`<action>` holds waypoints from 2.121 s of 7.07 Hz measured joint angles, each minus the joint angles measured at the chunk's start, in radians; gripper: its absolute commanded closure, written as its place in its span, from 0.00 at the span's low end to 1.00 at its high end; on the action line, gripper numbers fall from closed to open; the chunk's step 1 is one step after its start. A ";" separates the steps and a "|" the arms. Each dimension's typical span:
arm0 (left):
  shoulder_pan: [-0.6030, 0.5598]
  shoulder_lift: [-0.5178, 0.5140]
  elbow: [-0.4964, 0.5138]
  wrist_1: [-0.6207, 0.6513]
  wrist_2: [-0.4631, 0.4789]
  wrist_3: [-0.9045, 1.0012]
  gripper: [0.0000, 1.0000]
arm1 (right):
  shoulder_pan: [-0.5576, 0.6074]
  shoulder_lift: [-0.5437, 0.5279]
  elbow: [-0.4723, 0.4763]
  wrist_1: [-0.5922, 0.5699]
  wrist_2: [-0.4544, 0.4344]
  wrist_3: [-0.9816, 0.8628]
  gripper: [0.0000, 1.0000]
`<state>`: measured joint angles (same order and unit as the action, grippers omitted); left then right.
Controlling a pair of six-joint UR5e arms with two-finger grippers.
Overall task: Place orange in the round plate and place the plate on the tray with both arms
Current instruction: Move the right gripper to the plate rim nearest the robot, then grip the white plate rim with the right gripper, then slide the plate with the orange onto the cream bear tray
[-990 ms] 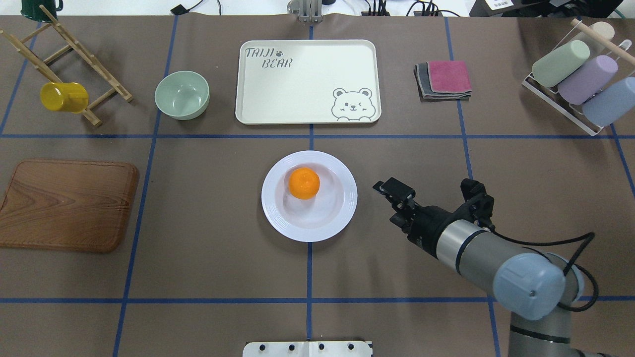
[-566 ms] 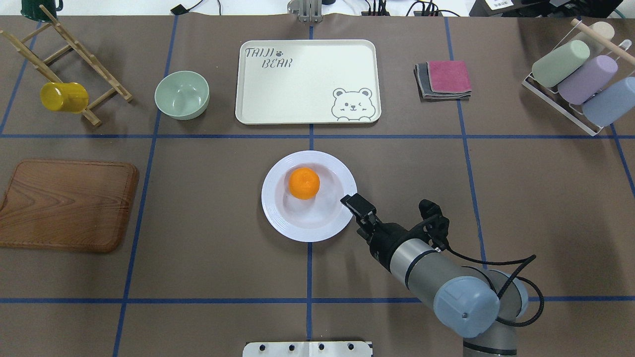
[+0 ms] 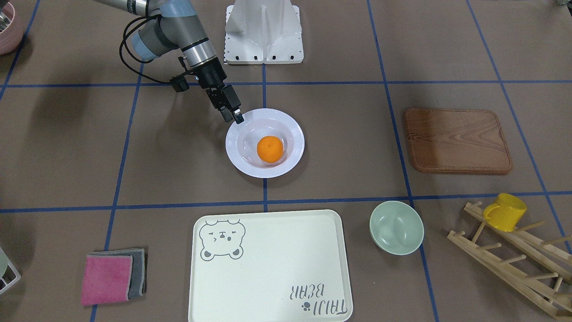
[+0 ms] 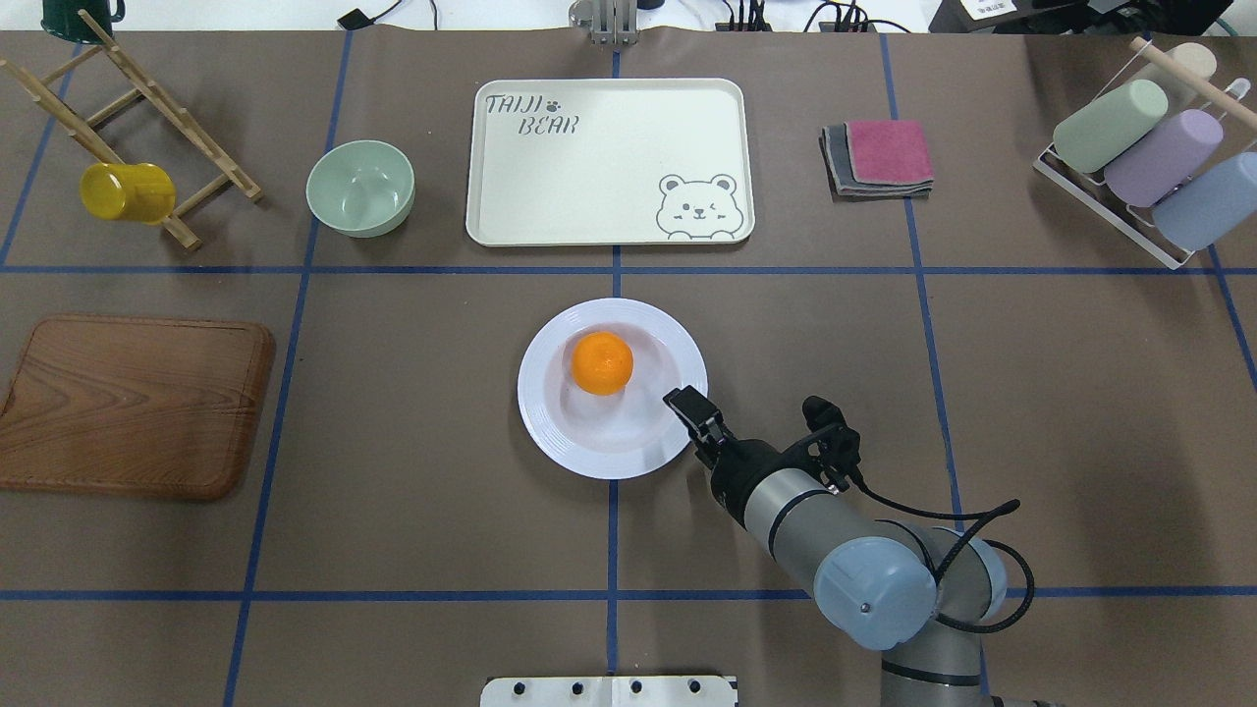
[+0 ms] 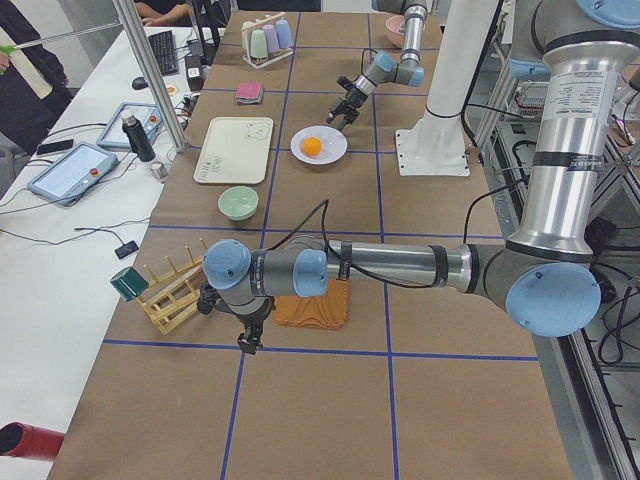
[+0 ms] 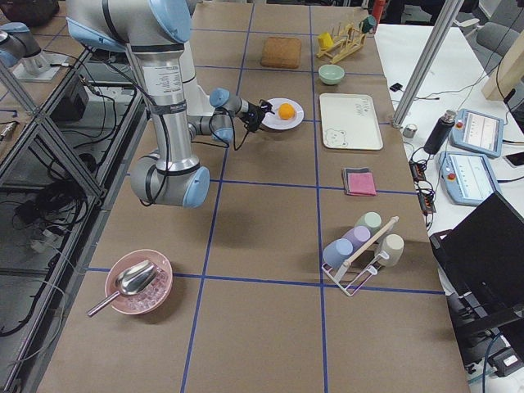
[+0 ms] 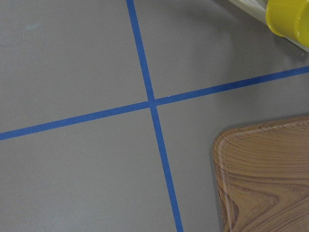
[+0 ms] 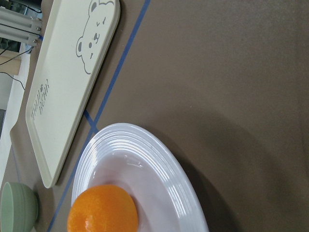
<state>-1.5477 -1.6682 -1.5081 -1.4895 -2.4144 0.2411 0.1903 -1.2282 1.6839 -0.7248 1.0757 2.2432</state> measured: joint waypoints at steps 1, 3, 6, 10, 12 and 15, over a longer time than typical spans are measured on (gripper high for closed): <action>-0.001 0.000 -0.001 0.000 0.000 0.001 0.01 | 0.013 0.029 -0.032 -0.001 0.002 0.001 0.74; -0.001 0.001 -0.002 -0.001 0.000 0.002 0.01 | 0.021 0.056 -0.059 0.000 0.004 0.032 1.00; -0.003 0.005 -0.014 -0.002 0.000 0.001 0.01 | 0.035 0.059 -0.062 0.019 0.003 0.054 1.00; -0.003 0.026 -0.057 0.001 0.000 -0.002 0.01 | 0.125 0.053 -0.052 0.163 -0.032 0.041 1.00; -0.003 0.027 -0.065 0.002 0.000 -0.010 0.01 | 0.220 0.101 -0.108 0.168 -0.033 0.044 1.00; -0.005 0.038 -0.082 0.001 0.008 -0.029 0.01 | 0.341 0.324 -0.430 0.168 0.010 0.054 1.00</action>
<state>-1.5524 -1.6299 -1.5899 -1.4889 -2.4062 0.2120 0.5315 -0.9043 1.2541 -0.5568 1.0860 2.2974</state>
